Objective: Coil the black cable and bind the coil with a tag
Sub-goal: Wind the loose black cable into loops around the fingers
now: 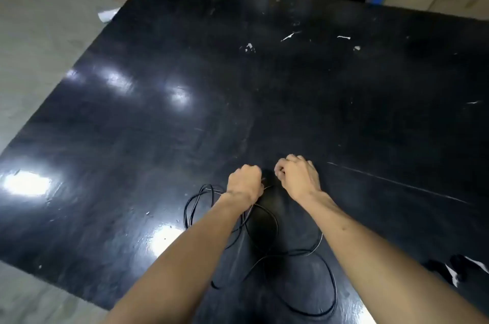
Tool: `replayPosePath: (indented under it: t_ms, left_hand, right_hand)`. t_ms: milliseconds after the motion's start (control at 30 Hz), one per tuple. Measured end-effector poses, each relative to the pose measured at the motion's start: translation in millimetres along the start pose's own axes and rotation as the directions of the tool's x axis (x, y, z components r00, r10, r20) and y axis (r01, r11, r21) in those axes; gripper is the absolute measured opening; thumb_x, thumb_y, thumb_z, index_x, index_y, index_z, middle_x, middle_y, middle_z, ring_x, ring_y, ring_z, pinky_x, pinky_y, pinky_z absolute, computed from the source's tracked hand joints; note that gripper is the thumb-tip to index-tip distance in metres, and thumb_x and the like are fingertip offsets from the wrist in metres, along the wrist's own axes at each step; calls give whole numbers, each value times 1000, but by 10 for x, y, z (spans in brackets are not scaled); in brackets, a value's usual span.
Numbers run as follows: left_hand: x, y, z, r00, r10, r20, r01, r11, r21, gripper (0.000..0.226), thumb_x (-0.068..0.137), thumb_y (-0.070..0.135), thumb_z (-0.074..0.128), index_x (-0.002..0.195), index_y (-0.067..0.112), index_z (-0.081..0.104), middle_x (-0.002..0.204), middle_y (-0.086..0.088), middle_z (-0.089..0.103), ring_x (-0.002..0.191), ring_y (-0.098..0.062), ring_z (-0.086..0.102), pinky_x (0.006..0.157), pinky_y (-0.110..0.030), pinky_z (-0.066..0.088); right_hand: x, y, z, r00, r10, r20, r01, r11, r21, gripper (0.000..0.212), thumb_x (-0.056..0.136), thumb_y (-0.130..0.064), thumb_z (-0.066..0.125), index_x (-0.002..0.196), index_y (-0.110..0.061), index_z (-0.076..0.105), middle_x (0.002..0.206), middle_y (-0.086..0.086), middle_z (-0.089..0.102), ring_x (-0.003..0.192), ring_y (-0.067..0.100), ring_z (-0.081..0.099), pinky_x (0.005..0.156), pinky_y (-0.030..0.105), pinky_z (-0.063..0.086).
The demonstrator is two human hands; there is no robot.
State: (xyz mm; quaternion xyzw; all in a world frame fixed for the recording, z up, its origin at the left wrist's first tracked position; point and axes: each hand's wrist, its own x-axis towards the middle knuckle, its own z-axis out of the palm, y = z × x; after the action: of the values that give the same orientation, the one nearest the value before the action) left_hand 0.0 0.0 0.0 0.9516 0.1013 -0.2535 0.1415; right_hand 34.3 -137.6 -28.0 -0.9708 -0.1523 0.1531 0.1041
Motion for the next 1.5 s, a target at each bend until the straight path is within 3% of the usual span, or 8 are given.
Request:
replayPosePath:
  t_ms: [167, 333, 467, 900, 1067, 1267, 1367, 1500]
  left_hand:
    - [146, -173, -104, 966, -208, 153, 258, 752, -607, 19, 83, 27, 66, 77, 9, 63, 74, -6, 62, 69, -22, 61, 70, -29, 52]
    - [141, -317, -660, 963, -174, 206, 239, 198, -951, 14, 89, 6, 60, 78, 5, 69, 65, -5, 55, 56, -14, 53, 54, -22, 52]
    - [-61, -414, -1064, 988, -5, 152, 153, 30, -988, 18, 85, 11, 63, 96, 4, 76, 71, -4, 61, 65, -17, 59, 65, -27, 53]
    - [-827, -494, -1802, 899, 431, 83, 49, 89, -995, 63, 103, 49, 24, 121, 9, 70, 122, -9, 71, 122, -24, 60, 111, -50, 38]
    - [-967, -529, -2013, 832, 554, 37, 137, -140, -981, 79, 101, 59, 15, 132, 2, 60, 134, -23, 60, 127, -37, 56, 114, -57, 32]
    - [-1298, -548, -2482, 594, 796, -116, 194, -281, -940, 63, 99, 62, 24, 151, 30, 36, 158, -24, 29, 143, -54, 21, 103, -82, 14]
    - [-1509, -517, -2606, 450, 889, -81, 202, -190, -961, 60, 100, 60, 27, 154, 32, 29, 160, -24, 21, 142, -57, 19, 102, -84, 7]
    - [-1675, -496, -2606, 295, 932, 209, 147, 172, -974, 62, 99, 64, 23, 154, 36, 25, 161, -21, 20, 145, -52, 13, 107, -78, 13]
  right_hand:
    - [-28, -13, -78, 992, 122, -19, -111, 947, 301, 15, 99, -19, 59, 105, -24, 72, 109, -4, 71, 106, 21, 64, 90, 35, 47]
    - [-320, -404, -246, 977, 66, 204, -209, 508, 836, 22, 93, -36, 68, 114, -33, 74, 105, -13, 78, 105, 0, 70, 98, 24, 52]
    - [-448, -811, -548, 976, 216, 18, -81, 284, 955, 12, 98, -13, 66, 101, -20, 75, 90, -1, 77, 80, 9, 68, 85, 24, 55]
    - [-1190, -1513, -1178, 965, 232, -119, 83, 159, 984, 14, 98, -14, 67, 89, -9, 77, 74, 3, 68, 56, 17, 60, 58, 26, 53]
    - [-1455, -1497, -1193, 978, 175, -117, 56, 318, 946, 31, 104, -26, 57, 88, -9, 77, 66, 4, 63, 56, 16, 58, 57, 20, 48]
    - [-1688, -1282, -1011, 981, 195, -9, -59, 338, 939, 58, 95, -59, 60, 77, -6, 74, 59, 4, 44, 56, 16, 46, 67, 30, 51]
    - [-1695, -1143, -1115, 976, 219, -17, -73, 398, 915, 63, 85, -70, 63, 69, -10, 72, 55, -1, 39, 52, 13, 41, 73, 33, 53]
    - [-1615, -858, -1670, 943, 285, -171, -33, 592, 806, 57, 74, -69, 72, 62, -14, 71, 45, -7, 47, 45, 9, 42, 58, 30, 42]
